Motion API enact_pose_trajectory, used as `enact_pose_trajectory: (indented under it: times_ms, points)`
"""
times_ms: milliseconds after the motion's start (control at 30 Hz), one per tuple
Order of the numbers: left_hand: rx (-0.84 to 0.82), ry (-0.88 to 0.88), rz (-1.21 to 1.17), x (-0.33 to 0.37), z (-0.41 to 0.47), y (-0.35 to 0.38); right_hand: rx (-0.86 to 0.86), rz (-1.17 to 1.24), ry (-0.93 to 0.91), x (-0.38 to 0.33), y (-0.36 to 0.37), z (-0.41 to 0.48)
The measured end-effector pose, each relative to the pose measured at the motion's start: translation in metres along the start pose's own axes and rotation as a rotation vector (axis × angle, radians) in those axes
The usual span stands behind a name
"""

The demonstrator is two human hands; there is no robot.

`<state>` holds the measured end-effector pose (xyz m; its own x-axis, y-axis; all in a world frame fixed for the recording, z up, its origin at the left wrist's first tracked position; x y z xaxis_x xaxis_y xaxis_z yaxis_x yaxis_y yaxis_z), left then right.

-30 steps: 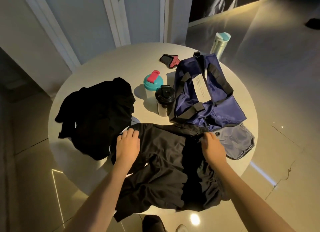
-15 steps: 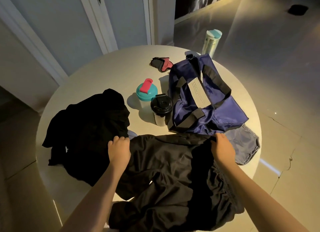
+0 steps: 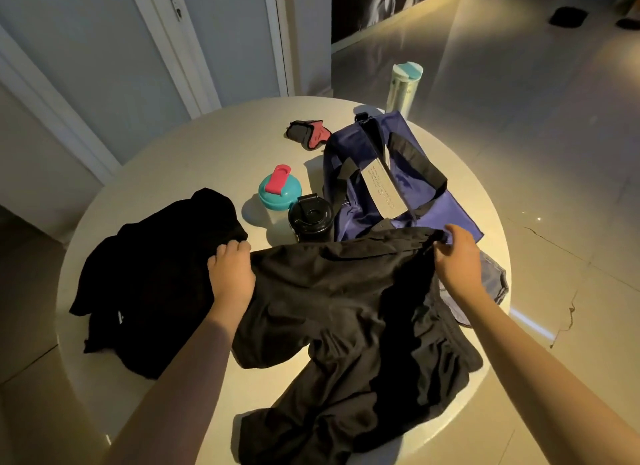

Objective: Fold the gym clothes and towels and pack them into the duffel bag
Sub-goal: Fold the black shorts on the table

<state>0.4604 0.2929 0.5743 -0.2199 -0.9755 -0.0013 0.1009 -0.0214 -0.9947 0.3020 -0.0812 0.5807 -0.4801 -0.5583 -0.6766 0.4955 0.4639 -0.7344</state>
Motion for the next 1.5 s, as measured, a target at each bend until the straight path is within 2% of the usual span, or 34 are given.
enact_pose_trajectory:
  times_ms: [67,167,233,333,400,500,600,667,733,800,933,1033,1100,1133,1167,1200,1267,1367,1500]
  points:
    - [0.039,0.073,0.009,0.013,-0.016,0.001,-0.023,-0.004,-0.023,0.000,0.007,-0.012]
    - [0.015,0.288,-0.037,0.044,-0.060,0.022,-0.099,-0.118,-0.155,-0.003,0.026,-0.046]
    - [-0.144,0.357,-0.076,0.055,-0.089,0.051,-0.213,-0.215,-0.224,0.002,0.047,-0.074]
    - [-0.494,0.305,-0.065,0.044,-0.121,0.097,-0.430,-0.364,-0.259,0.021,0.084,-0.110]
    - [-0.592,0.278,0.034,0.032,-0.124,0.104,-0.563,-0.454,-0.227,0.035,0.102,-0.128]
    - [-0.534,0.245,0.127,0.025,-0.120,0.097,-0.652,-0.574,-0.200,0.053,0.113,-0.142]
    - [-0.237,0.281,0.011,0.034,-0.129,0.074,-0.614,-0.590,-0.220,0.053,0.110,-0.149]
    - [-0.164,0.391,-0.043,0.043,-0.155,0.072,-0.590,-0.567,-0.229,0.050,0.108,-0.155]
    - [-0.218,0.446,-0.079,0.041,-0.184,0.082,-0.628,-0.595,-0.222,0.055,0.110,-0.163]
    - [-0.376,0.399,-0.072,0.028,-0.199,0.095,-0.678,-0.634,-0.204,0.063,0.111,-0.169]
    - [-0.440,0.302,0.097,0.007,-0.187,0.094,-0.708,-0.623,-0.206,0.067,0.114,-0.165]
    - [-0.286,0.217,0.016,0.006,-0.180,0.066,-0.627,-0.600,-0.236,0.056,0.109,-0.166]
    - [-0.265,0.249,-0.059,0.007,-0.194,0.058,-0.523,-0.583,-0.291,0.045,0.101,-0.172]
    - [-0.315,0.276,-0.072,0.006,-0.206,0.064,-0.519,-0.581,-0.317,0.044,0.100,-0.179]
    - [-0.334,0.312,-0.049,0.005,-0.215,0.068,-0.542,-0.583,-0.336,0.046,0.103,-0.187]
    - [-0.403,0.289,-0.028,0.000,-0.222,0.075,-0.567,-0.598,-0.338,0.049,0.106,-0.195]
    - [-0.414,0.209,-0.025,-0.015,-0.223,0.079,-0.614,-0.613,-0.323,0.060,0.112,-0.208]
    - [-0.424,0.013,-0.182,-0.033,-0.208,0.074,-0.660,-0.624,-0.314,0.064,0.115,-0.214]
    - [-0.339,-0.065,-0.351,-0.039,-0.173,0.053,-0.733,-0.671,-0.318,0.065,0.115,-0.212]
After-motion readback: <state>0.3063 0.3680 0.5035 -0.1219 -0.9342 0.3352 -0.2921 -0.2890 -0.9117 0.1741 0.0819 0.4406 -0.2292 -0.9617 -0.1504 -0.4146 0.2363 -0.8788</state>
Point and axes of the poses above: each hand's wrist, its own z-axis towards the middle knuckle, its own y-axis out of the palm, x = y × z, the point moved 8 cm from there along z, towards the middle knuckle
